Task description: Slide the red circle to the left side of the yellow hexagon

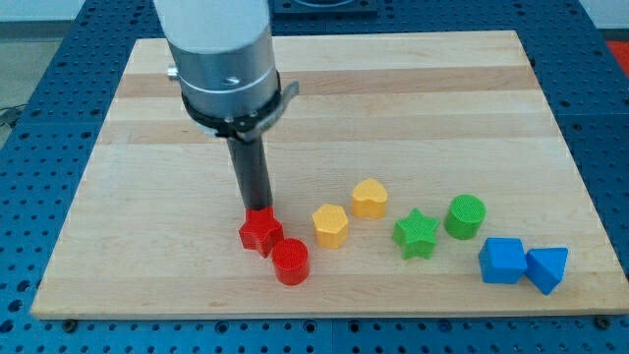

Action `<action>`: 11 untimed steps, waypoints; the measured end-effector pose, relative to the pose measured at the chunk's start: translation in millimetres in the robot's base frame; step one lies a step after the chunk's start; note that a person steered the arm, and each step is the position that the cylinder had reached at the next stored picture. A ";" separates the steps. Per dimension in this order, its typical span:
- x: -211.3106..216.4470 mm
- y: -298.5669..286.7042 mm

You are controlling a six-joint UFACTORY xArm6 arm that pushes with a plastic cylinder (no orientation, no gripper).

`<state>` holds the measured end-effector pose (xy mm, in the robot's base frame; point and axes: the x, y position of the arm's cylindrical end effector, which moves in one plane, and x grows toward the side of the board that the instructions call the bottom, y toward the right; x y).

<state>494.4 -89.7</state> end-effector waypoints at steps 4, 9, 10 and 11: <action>124.2 -3.6; 89.3 52.6; 119.7 52.0; 115.3 27.3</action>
